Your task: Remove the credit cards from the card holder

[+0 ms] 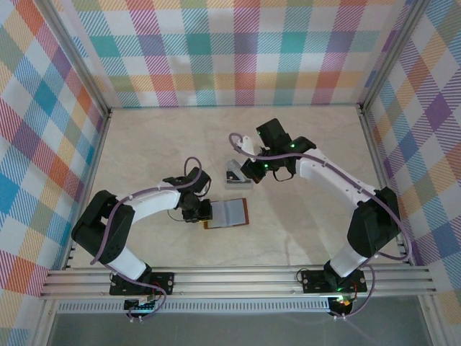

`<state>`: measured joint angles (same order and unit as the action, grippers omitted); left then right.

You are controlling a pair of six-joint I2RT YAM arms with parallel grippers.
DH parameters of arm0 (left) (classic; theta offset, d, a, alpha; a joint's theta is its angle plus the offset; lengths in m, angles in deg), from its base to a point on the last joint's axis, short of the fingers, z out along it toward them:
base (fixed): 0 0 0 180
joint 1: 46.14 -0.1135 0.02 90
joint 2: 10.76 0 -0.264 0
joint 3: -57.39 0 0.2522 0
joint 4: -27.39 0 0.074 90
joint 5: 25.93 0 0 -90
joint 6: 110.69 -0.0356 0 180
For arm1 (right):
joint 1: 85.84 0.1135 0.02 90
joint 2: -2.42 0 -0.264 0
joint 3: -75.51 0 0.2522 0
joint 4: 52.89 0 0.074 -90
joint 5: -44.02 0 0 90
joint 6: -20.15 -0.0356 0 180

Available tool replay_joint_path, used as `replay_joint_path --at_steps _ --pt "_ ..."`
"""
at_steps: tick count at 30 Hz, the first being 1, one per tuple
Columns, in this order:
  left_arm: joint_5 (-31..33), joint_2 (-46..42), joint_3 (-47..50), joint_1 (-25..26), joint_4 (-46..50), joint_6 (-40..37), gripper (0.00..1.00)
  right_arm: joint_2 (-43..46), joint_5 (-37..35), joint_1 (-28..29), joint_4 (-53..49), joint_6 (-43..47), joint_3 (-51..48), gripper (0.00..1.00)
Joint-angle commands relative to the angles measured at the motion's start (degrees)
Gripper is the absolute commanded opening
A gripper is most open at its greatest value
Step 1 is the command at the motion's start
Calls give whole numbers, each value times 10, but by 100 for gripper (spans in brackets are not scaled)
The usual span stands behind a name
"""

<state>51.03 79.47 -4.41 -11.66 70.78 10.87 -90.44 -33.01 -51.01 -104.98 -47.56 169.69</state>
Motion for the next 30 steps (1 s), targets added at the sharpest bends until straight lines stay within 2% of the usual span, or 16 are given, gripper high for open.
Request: replay_joint_path --at_steps 1,7,11,19,30 --pt "-9 -12 6 12 -2 13 18 -48 -62 -8 -24 229 34 0" --pt "22 -46 5 12 18 22 18 -140 -51 -29 -123 353 166 0" --pt "41 -59 2 9 30 26 18 -212 -65 -31 -201 388 261 0" --pt "60 -74 2 -1 52 23 18 -292 -44 -36 -265 405 360 0" --pt "55 -66 9 -11 50 20 18 -362 -41 -36 -289 391 403 0"
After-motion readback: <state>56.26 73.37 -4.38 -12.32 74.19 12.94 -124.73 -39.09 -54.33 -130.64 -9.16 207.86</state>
